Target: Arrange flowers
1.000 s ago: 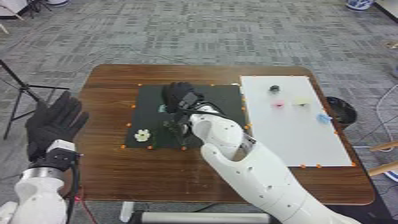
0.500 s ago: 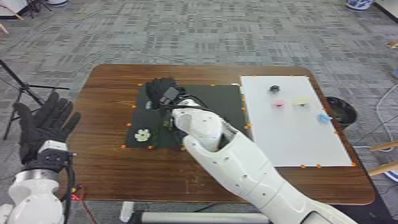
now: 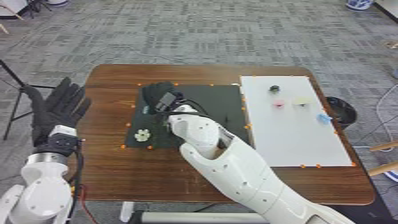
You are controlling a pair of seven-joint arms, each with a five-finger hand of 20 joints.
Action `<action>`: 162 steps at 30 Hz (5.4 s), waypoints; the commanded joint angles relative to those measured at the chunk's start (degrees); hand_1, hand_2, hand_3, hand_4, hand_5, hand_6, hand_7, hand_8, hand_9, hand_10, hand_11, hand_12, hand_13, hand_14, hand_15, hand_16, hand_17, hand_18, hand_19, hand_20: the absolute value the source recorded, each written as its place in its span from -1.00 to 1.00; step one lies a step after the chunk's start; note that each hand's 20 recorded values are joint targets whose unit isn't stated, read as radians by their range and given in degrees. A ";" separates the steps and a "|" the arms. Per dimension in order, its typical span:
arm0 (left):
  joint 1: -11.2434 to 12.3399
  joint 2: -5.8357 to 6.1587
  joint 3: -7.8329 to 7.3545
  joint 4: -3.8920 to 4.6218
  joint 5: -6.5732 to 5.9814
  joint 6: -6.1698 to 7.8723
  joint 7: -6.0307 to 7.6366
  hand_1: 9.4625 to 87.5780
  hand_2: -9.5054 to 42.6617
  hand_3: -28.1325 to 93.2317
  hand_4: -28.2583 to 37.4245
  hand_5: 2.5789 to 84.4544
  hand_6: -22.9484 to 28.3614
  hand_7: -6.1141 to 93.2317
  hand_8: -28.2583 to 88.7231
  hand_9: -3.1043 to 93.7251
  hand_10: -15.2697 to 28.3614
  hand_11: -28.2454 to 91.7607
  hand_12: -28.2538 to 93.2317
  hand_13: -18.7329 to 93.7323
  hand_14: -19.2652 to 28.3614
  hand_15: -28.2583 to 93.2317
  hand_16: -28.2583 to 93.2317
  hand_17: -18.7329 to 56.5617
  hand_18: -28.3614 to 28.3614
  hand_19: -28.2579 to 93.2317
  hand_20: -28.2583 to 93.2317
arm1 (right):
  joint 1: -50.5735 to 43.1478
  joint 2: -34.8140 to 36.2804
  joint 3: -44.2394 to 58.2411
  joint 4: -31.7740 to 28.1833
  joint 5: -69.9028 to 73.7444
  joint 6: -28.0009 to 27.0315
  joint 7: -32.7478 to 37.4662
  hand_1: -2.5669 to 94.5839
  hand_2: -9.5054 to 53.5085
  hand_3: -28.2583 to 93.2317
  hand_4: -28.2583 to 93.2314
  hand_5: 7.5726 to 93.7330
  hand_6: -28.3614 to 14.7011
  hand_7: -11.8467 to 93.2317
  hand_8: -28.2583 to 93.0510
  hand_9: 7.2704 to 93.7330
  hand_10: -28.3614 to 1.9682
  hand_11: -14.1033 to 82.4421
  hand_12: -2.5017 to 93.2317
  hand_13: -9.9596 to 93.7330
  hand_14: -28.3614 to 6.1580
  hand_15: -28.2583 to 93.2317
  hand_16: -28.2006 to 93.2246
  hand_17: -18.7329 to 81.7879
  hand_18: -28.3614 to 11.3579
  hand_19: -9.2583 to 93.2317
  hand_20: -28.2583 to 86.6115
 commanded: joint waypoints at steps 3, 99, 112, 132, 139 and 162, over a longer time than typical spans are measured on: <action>-0.43 0.46 0.22 0.06 0.03 -0.77 -0.75 -0.14 0.34 -0.34 -0.85 -0.01 0.23 -0.73 -0.66 -0.24 0.37 -0.22 -0.45 -0.24 0.35 -0.23 -0.64 -0.71 0.51 0.08 -0.42 | -2.24 -1.63 2.61 2.25 -3.63 -0.95 -0.89 0.24 -1.00 0.58 -1.00 0.51 0.35 -0.03 -0.55 0.69 0.38 -0.57 -0.17 0.46 0.34 0.20 0.19 -0.02 -0.56 0.61 0.16; -4.29 4.61 4.02 1.01 2.37 -2.43 -0.72 -0.30 0.18 0.07 -1.00 -0.02 0.18 -0.77 -0.65 -0.28 0.31 -0.32 -0.42 -0.26 0.27 -0.35 -0.59 -0.69 0.48 0.02 -0.41 | -6.71 12.22 17.08 -20.65 15.21 -5.75 11.08 -0.35 -1.00 0.76 -0.99 0.01 0.12 -0.53 -0.71 0.04 -0.15 -0.46 -0.62 0.23 -0.12 0.35 -0.14 -0.11 -0.66 0.64 0.10; -9.42 5.77 10.07 1.96 6.60 -3.11 -2.72 -0.51 0.10 0.38 -1.00 -0.05 0.18 -0.76 -0.65 -0.32 0.30 -0.30 -0.44 -0.30 0.22 -0.33 -0.62 -0.69 0.45 0.02 -0.42 | -21.42 25.65 32.63 -31.90 18.43 -7.67 17.25 -0.24 -0.97 0.73 -0.94 0.01 0.07 -0.56 -0.70 0.01 -0.17 -0.49 -0.62 0.20 -0.15 0.35 -0.16 -0.13 -0.66 0.62 0.09; -7.18 4.57 9.28 0.05 7.08 -3.07 -2.14 -0.33 0.17 0.11 -1.00 -0.05 0.19 -0.75 -0.66 -0.32 0.31 -0.28 -0.45 -0.30 0.24 -0.32 -0.63 -0.70 0.45 0.03 -0.43 | -39.02 34.52 51.68 -32.04 14.72 -13.08 28.57 -0.29 -0.98 0.69 -0.92 -0.10 -0.11 -0.63 -0.68 -0.10 -0.28 -0.52 -0.63 0.14 -0.20 0.26 -0.22 -0.12 -0.68 0.64 0.05; -6.22 4.27 8.86 -0.28 6.94 -3.19 -2.28 -0.35 0.16 0.15 -1.00 -0.04 0.19 -0.75 -0.66 -0.32 0.31 -0.28 -0.45 -0.30 0.24 -0.31 -0.63 -0.70 0.45 0.03 -0.43 | -41.76 34.21 53.83 -30.58 16.77 -14.45 27.03 -0.30 -1.00 0.67 -0.94 -0.10 -0.12 -0.65 -0.67 -0.13 -0.25 -0.54 -0.64 0.15 -0.19 0.28 -0.23 -0.12 -0.68 0.65 0.04; -4.63 3.60 7.80 -1.21 5.64 -2.30 -1.60 -0.41 0.14 0.24 -1.00 -0.03 0.21 -0.73 -0.66 -0.33 0.31 -0.27 -0.45 -0.29 0.30 -0.28 -0.63 -0.71 0.47 0.05 -0.43 | -33.16 34.37 46.43 -22.01 15.40 -10.59 26.47 -0.05 -1.00 0.72 -1.00 0.05 0.14 -0.53 -0.73 0.00 0.20 -0.44 -0.73 0.33 0.04 0.25 -0.24 -0.06 -0.61 0.68 0.01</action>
